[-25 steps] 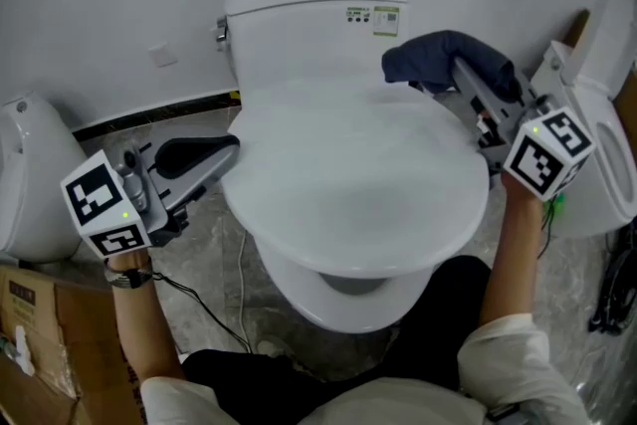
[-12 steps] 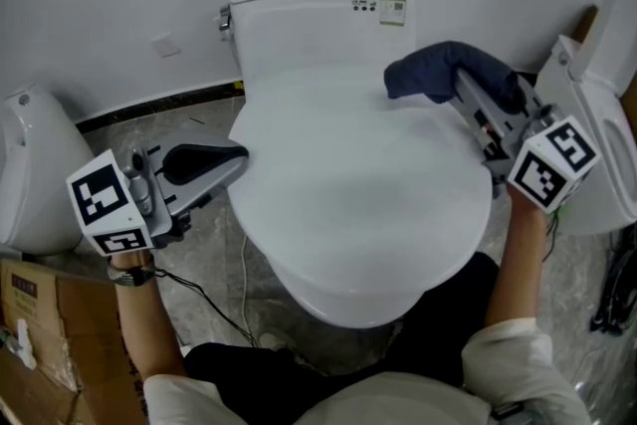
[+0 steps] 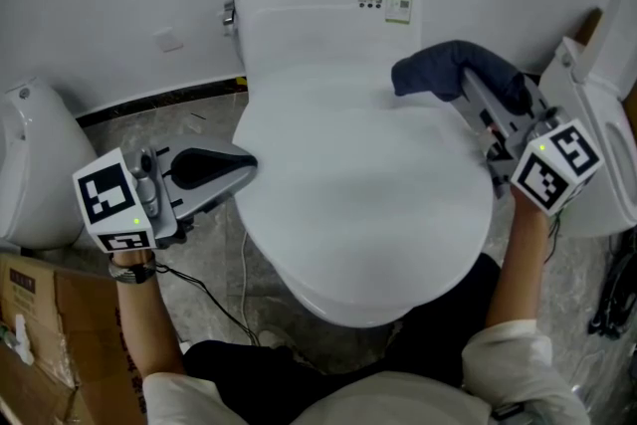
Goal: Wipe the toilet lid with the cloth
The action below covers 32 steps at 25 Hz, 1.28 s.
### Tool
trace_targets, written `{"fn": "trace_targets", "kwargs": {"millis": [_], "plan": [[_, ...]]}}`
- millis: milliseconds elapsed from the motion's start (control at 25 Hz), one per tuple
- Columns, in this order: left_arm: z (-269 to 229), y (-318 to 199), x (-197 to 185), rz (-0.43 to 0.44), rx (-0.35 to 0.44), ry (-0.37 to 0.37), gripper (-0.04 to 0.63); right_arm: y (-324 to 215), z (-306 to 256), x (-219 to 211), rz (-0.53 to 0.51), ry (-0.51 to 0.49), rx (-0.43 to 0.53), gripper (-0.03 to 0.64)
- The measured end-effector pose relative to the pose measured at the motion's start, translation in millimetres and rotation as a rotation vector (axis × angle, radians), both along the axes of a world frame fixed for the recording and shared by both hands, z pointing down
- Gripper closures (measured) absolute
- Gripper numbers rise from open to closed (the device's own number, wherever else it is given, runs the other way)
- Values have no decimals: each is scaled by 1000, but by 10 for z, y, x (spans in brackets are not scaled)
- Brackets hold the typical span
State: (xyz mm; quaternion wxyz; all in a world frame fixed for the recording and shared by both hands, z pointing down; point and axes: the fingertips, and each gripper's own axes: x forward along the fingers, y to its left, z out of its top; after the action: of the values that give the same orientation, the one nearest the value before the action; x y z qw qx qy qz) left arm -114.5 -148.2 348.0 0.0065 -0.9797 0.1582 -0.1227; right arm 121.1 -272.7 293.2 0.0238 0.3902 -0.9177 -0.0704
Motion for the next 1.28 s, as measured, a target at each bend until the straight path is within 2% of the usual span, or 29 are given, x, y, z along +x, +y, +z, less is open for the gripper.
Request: {"fn": "trace_targets", "kwargs": {"millis": [160, 600, 920, 1280], "plan": [[58, 32, 11, 15, 3, -21, 595, 23, -30, 4, 2, -14, 7, 528], [129, 50, 17, -4, 35, -12, 595, 50, -66, -33, -10, -17, 8, 528], [217, 122, 13, -14, 8, -1, 595, 108, -79, -151, -42, -18, 2, 528], [310, 168, 33, 2, 20, -40, 595, 183, -81, -296, -61, -19, 10, 528]]}}
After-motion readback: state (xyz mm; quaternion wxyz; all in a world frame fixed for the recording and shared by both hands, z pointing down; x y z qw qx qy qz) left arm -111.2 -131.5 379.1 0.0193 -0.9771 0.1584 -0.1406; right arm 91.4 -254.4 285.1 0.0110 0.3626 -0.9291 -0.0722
